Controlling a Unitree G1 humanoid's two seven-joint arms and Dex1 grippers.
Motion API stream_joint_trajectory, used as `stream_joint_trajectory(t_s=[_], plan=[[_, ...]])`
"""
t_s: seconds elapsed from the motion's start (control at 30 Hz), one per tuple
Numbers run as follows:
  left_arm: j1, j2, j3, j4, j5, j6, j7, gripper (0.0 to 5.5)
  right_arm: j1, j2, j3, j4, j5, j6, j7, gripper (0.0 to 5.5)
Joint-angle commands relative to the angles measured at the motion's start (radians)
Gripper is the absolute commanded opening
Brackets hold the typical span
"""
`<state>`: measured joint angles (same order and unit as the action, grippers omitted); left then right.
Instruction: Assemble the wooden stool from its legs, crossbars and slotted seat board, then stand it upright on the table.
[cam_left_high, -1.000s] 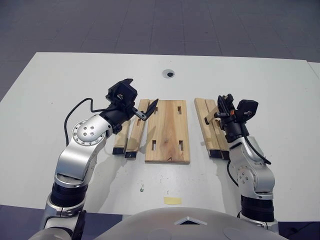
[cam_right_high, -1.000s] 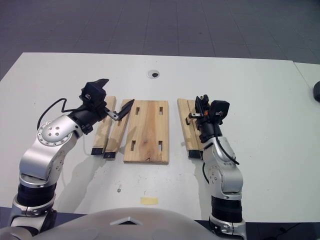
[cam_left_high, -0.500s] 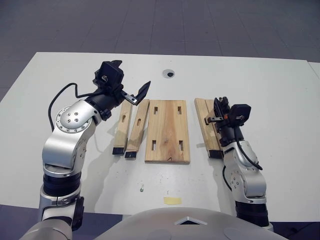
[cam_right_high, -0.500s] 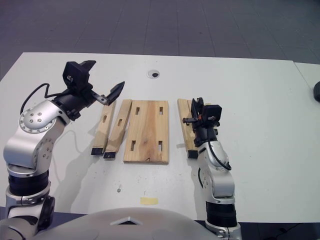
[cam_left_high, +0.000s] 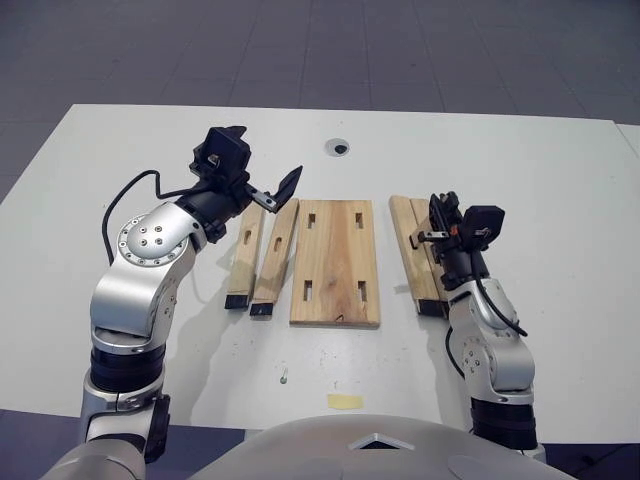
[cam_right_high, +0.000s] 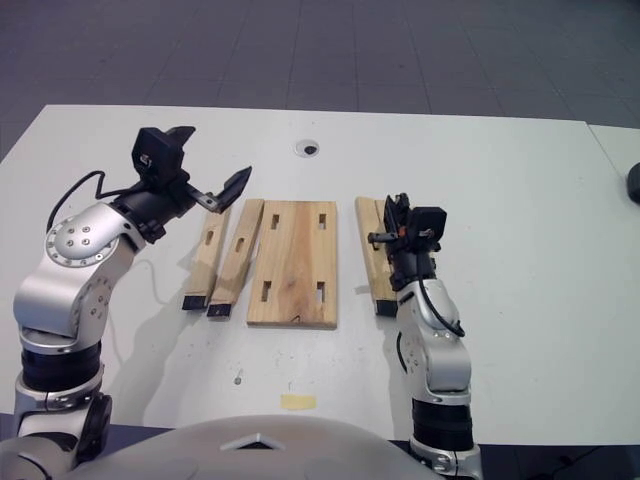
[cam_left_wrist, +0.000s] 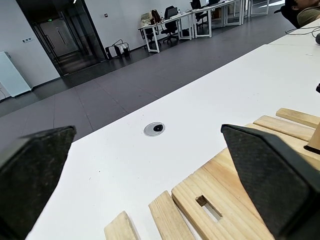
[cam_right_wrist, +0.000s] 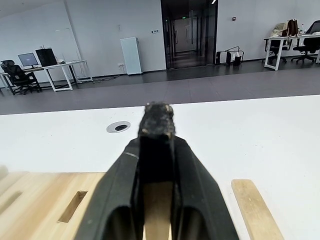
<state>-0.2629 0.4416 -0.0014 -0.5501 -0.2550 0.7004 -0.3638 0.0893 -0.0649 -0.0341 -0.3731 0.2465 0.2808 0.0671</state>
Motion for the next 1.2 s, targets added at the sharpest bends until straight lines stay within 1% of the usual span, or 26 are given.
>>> stream_joint_trajectory(t_s=[0.03, 0.13, 0.27, 0.6, 0.63, 0.7, 0.97, 1.2], plan=[[0.032, -0.014, -0.005, -0.016, 0.025, -0.002, 0.035, 5.4, -0.014, -0.011, -0.033, 0.021, 0.032, 0.08, 0.002, 0.41], [0.05, -0.028, -0.005, -0.029, 0.039, -0.005, 0.06, 5.4, -0.023, -0.041, -0.038, 0.036, 0.035, 0.102, 0.03, 0.41], [0.074, -0.043, -0.016, -0.041, 0.052, -0.011, 0.082, 5.4, -0.028, -0.088, -0.01, 0.062, 0.0, 0.099, 0.078, 0.41], [0.075, -0.054, -0.022, -0.03, 0.069, -0.026, 0.097, 5.4, -0.085, -0.072, -0.021, 0.066, 0.021, 0.086, 0.085, 0.41], [0.073, -0.055, -0.022, -0.026, 0.069, -0.027, 0.096, 5.4, -0.087, -0.072, -0.02, 0.066, 0.02, 0.083, 0.087, 0.77], [0.075, -0.058, -0.019, -0.025, 0.069, -0.029, 0.098, 5.4, -0.095, -0.069, -0.024, 0.069, 0.024, 0.079, 0.088, 0.96], [0.07, -0.071, -0.033, -0.017, 0.077, -0.037, 0.097, 5.4, -0.14, -0.066, -0.02, 0.045, 0.023, 0.08, 0.087, 2.32], [0.066, -0.07, -0.041, -0.002, 0.096, -0.058, 0.1, 5.4, -0.266, -0.098, -0.028, 0.012, 0.018, 0.124, 0.085, 3.36]])
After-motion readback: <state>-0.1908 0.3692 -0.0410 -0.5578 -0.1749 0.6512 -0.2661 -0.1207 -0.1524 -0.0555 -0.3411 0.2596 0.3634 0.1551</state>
